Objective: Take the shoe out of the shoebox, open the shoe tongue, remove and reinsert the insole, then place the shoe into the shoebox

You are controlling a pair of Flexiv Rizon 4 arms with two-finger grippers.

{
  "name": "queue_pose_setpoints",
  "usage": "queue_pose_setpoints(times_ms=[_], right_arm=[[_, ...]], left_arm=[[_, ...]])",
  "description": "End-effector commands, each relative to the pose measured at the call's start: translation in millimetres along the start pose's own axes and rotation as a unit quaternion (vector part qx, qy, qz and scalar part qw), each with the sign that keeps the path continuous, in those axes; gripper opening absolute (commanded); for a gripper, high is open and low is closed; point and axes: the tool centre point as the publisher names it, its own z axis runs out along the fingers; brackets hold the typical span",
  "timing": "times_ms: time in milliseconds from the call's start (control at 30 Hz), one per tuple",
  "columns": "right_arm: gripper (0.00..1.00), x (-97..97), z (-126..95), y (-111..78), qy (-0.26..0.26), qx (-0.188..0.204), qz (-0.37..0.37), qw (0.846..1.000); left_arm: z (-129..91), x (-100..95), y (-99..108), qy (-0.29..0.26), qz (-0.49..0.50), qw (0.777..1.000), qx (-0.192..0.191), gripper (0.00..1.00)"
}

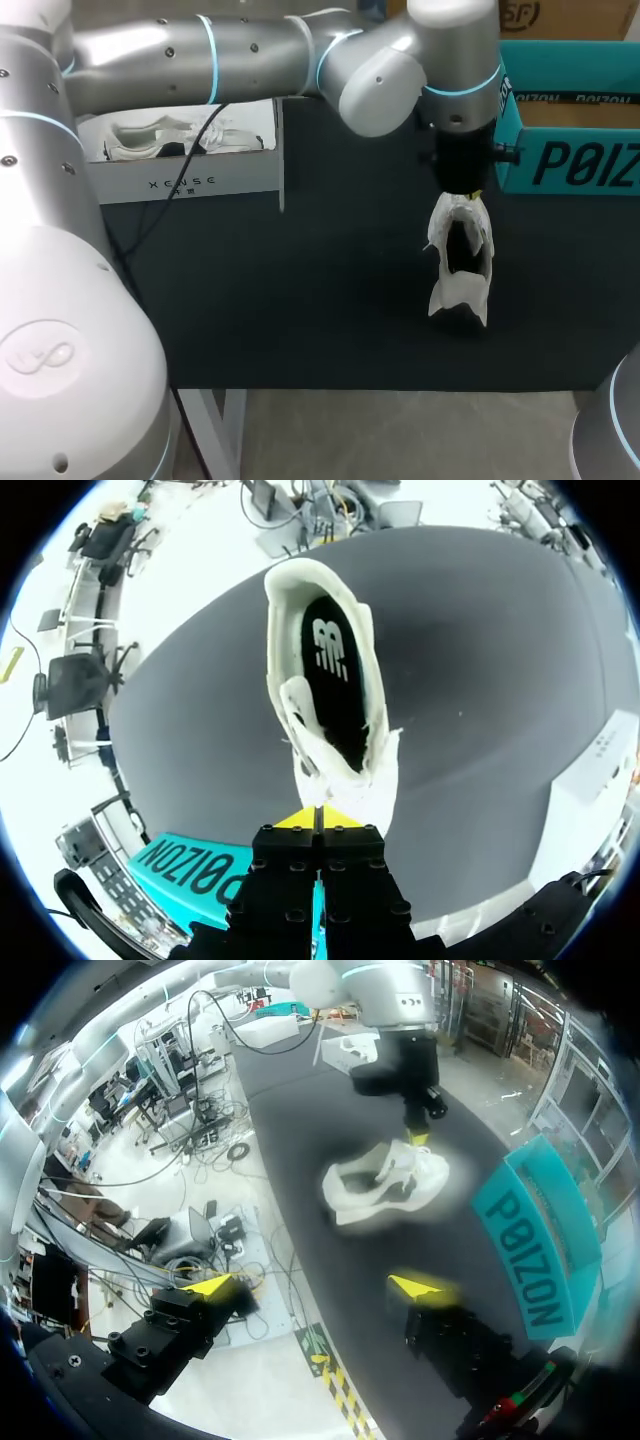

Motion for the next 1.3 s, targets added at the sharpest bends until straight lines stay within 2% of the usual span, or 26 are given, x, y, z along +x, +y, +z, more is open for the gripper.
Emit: queue_pose_setpoints(times_ms=[33, 367, 467, 567, 700, 900, 1100, 1167, 1200, 1233, 1300], right_arm=[[1.0, 0.1, 0.8, -0.5, -0.001, 0.001, 0.0, 1.0], [1.0, 0.1, 0.8, -0.5, -0.001, 0.001, 0.0, 1.0], [1.0, 0.1, 0.8, -0.5, -0.001, 0.001, 0.0, 1.0], [1.0, 0.1, 0.8, -0.5, -0.001, 0.001, 0.0, 1.0], [1.0, 0.1, 0.8, -0.5, -0.001, 0.001, 0.0, 1.0], [1.0, 0.1, 0.8, -0.5, -0.001, 0.001, 0.0, 1.0], [1.0, 0.1, 0.8, -0.5, -0.001, 0.001, 0.0, 1.0], [1.0, 0.1, 0.8, -0.5, -0.001, 0.001, 0.0, 1.0], [1.0, 0.1, 0.8, -0.5, -0.001, 0.001, 0.0, 1.0], [1.0, 0.1, 0.8, -0.5, -0.001, 0.001, 0.0, 1.0], [1.0, 0.1, 0.8, -0.5, -0.001, 0.001, 0.0, 1.0]], left_arm=[[3.3, 3.7, -10.8, 0.001, -0.007, 1.0, 0.007, 0.0], [30.7, 8.2, -59.5, -0.004, -0.024, 0.998, 0.057, 0.0], [36.9, 4.3, -65.4, -0.008, -0.024, 0.998, 0.065, 0.0], [41.5, 3.3, -62.9, -0.011, -0.025, 0.997, 0.066, 0.0], [35.3, 0.1, -60.4, -0.016, -0.03, 0.997, 0.062, 0.0], [7.5, 5.8, -63.9, -0.019, -0.08, 0.996, 0.042, 0.0], [-21.6, 10.4, -90.6, 0.006, -0.136, 0.99, 0.036, 0.0], [-25.5, 11.4, -105.9, 0.005, -0.16, 0.986, 0.052, 0.01], [-26.7, 10.3, -111.5, 0.005, -0.169, 0.984, 0.059, 0.25], [-26.7, 10.3, -111.5, 0.005, -0.169, 0.984, 0.059, 1.0], [-26.7, 10.3, -111.5, 0.005, -0.169, 0.984, 0.059, 1.0]])
